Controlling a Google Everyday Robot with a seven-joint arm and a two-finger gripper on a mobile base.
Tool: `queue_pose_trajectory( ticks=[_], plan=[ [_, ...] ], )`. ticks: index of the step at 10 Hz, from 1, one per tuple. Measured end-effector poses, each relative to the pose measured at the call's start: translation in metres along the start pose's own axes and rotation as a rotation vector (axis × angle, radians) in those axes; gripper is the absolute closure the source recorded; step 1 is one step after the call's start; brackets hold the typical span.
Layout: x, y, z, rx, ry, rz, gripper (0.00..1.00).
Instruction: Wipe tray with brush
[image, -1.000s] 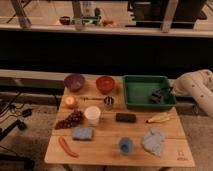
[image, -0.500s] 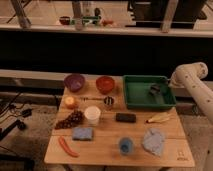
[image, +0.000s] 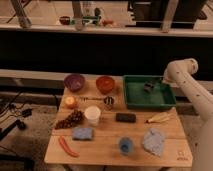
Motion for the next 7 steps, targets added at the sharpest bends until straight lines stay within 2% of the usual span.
queue_pose_trajectory(
  ticks=[2, 7],
  plan=[
    [-0.02, 0.011, -0.001, -0.013, -0.037, -0.014, 1.0],
    [-0.048, 0.035, -0.005, -0.046, -0.117, -0.039, 1.0]
  ],
)
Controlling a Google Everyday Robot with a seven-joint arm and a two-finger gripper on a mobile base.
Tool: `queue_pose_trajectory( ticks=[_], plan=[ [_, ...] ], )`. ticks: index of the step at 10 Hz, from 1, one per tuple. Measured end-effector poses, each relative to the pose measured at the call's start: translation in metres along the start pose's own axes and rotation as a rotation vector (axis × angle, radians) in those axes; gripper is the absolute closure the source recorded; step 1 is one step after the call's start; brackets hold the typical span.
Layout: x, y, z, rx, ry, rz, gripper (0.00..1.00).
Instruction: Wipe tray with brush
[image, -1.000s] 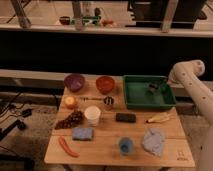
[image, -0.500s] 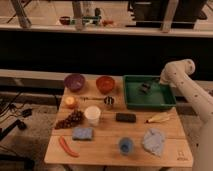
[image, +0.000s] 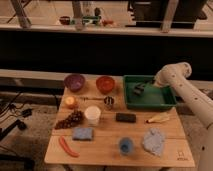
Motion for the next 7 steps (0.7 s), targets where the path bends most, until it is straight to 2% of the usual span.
queue_pose_trajectory(
  ticks=[3, 7],
  plan=[
    [-0.005, 0.015, -0.011, -0.022, -0.038, -0.003, 1.0],
    [0.014, 0.041, -0.041, -0.052, -0.055, 0.025, 1.0]
  ],
)
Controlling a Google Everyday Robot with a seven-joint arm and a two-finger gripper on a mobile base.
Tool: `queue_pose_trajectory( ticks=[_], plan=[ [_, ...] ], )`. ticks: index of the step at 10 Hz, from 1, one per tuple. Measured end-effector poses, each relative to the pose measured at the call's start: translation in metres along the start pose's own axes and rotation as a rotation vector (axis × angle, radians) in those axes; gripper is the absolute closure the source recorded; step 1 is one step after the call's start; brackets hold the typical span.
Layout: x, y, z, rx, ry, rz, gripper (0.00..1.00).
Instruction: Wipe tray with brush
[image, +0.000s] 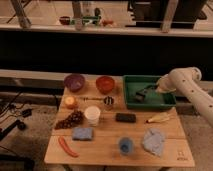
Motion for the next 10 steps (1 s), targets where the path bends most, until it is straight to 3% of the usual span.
queue_pose_trajectory(
  ticks=[3, 10],
  plan=[
    [0.01, 0.007, -0.011, -0.001, 0.005, 0.01, 1.0],
    [0.084, -0.016, -0.011, 0.033, 0.13, 0.083, 1.0]
  ],
)
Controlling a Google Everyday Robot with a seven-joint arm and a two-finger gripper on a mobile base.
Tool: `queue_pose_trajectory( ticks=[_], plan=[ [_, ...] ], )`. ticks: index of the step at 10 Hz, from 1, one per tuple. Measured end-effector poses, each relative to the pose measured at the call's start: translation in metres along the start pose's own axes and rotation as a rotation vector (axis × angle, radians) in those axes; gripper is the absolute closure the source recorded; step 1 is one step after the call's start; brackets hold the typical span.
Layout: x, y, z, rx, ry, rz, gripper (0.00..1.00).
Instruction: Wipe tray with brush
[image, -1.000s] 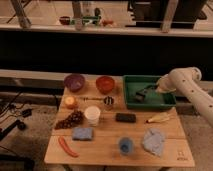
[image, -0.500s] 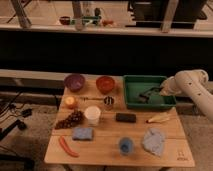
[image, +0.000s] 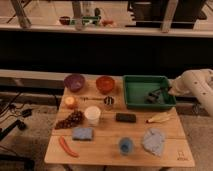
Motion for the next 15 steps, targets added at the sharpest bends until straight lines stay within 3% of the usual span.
queue_pose_trajectory(
  ticks=[4, 10, 13, 15],
  plan=[
    [0.018, -0.014, 0.004, 0.023, 0.056, 0.022, 1.0],
    [-0.05, -0.053, 0.034, 0.043, 0.039, -0.056, 1.0],
    [-0.047, -0.073, 0.05, 0.044, 0.083, -0.072, 1.0],
    [-0.051, -0.079, 0.055, 0.043, 0.09, -0.092, 1.0]
  ],
)
